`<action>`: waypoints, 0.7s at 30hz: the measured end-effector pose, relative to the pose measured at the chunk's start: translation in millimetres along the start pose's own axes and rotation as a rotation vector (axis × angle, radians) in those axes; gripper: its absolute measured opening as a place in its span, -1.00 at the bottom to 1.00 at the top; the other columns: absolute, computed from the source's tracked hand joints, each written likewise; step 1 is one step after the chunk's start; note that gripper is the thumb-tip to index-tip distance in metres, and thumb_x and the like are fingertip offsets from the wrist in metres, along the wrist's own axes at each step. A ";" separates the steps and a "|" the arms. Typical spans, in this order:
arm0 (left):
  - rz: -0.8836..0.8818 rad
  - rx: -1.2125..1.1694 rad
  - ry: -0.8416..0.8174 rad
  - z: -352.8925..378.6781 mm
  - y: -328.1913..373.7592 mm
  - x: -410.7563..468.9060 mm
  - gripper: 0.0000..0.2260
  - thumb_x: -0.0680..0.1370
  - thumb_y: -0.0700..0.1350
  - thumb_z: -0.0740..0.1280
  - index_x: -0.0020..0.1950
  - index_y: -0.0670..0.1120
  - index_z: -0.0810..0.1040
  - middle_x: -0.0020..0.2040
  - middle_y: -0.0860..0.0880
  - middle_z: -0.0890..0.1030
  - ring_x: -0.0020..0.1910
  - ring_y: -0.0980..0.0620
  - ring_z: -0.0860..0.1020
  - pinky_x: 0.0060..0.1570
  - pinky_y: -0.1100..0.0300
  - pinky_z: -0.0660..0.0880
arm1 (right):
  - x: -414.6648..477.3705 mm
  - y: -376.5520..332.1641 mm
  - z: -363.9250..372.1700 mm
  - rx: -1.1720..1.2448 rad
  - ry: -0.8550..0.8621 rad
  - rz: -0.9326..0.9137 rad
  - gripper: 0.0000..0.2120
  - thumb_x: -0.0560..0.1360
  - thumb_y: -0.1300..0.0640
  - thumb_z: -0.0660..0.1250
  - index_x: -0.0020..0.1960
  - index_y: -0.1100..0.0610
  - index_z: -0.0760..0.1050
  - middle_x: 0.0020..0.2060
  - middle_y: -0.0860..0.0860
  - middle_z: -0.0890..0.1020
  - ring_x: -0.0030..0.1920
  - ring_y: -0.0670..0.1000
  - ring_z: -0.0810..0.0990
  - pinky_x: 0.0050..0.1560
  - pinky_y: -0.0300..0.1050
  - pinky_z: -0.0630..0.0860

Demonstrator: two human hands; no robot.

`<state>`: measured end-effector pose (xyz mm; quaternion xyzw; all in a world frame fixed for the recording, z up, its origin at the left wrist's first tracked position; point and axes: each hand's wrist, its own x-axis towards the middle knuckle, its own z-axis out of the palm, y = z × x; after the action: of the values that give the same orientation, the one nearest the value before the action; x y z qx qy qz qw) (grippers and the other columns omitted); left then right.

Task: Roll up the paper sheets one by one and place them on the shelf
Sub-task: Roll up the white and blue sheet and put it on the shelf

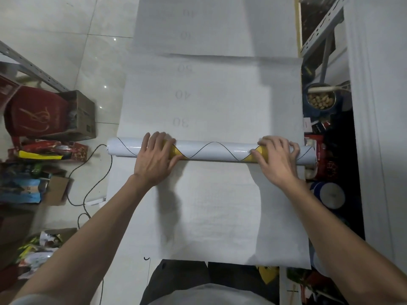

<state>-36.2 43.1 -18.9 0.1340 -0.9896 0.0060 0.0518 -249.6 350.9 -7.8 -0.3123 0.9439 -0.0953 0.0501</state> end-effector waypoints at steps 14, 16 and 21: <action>-0.009 0.039 -0.083 -8.3 -1.6 5.4 -0.33 0.51 0.32 0.35 0.35 -0.21 0.49 0.14 -0.26 0.50 0.04 -0.29 0.47 0.29 -0.18 0.33 | -2.1 0.4 -4.4 -0.053 -0.059 -0.004 -0.34 0.42 -0.44 0.29 0.35 -0.04 0.45 0.30 0.03 0.43 0.35 0.11 0.33 0.38 0.14 0.08; -0.038 0.029 -0.087 -9.9 -1.2 8.8 -0.36 0.51 0.27 0.39 0.36 -0.21 0.48 0.07 -0.23 0.53 -0.02 -0.27 0.49 0.19 -0.15 0.38 | -0.8 -0.7 -5.3 -0.059 -0.041 -0.003 -0.36 0.44 -0.42 0.28 0.34 -0.03 0.46 0.23 0.02 0.48 0.29 0.12 0.35 0.35 0.16 0.13; -0.037 -0.069 -0.116 -9.0 -2.0 6.3 -0.41 0.61 0.25 0.11 0.32 -0.23 0.47 0.18 -0.19 0.59 0.19 -0.24 0.53 0.43 -0.10 0.20 | -1.7 1.3 -5.7 0.015 -0.001 0.055 -0.50 0.54 -0.37 0.14 0.24 -0.02 0.44 0.22 -0.03 0.55 0.30 0.04 0.34 0.35 0.15 0.13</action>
<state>-40.8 39.8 -9.3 0.1504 -0.9879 -0.0369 -0.0009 -249.9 353.8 -2.4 -0.2859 0.9513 -0.1008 0.0557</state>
